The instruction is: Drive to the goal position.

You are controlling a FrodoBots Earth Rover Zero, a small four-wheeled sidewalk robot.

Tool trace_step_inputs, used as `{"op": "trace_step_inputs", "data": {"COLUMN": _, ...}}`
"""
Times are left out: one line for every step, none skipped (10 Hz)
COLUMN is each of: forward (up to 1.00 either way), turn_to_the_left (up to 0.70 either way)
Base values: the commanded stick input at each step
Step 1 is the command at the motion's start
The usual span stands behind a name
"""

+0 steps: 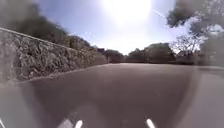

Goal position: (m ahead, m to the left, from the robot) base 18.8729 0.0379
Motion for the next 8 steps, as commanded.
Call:
{"op": "trace_step_inputs", "data": {"forward": 0.85, "turn_to_the_left": 0.00}}
{"op": "trace_step_inputs", "data": {"forward": 0.85, "turn_to_the_left": 0.00}}
{"op": "trace_step_inputs", "data": {"forward": 0.85, "turn_to_the_left": 0.00}}
{"op": "trace_step_inputs", "data": {"forward": 0.85, "turn_to_the_left": 0.00}}
{"op": "trace_step_inputs", "data": {"forward": 0.85, "turn_to_the_left": 0.00}}
{"op": "trace_step_inputs", "data": {"forward": 0.85, "turn_to_the_left": 0.00}}
{"op": "trace_step_inputs", "data": {"forward": 0.85, "turn_to_the_left": 0.00}}
{"op": "trace_step_inputs", "data": {"forward": 0.85, "turn_to_the_left": 0.00}}
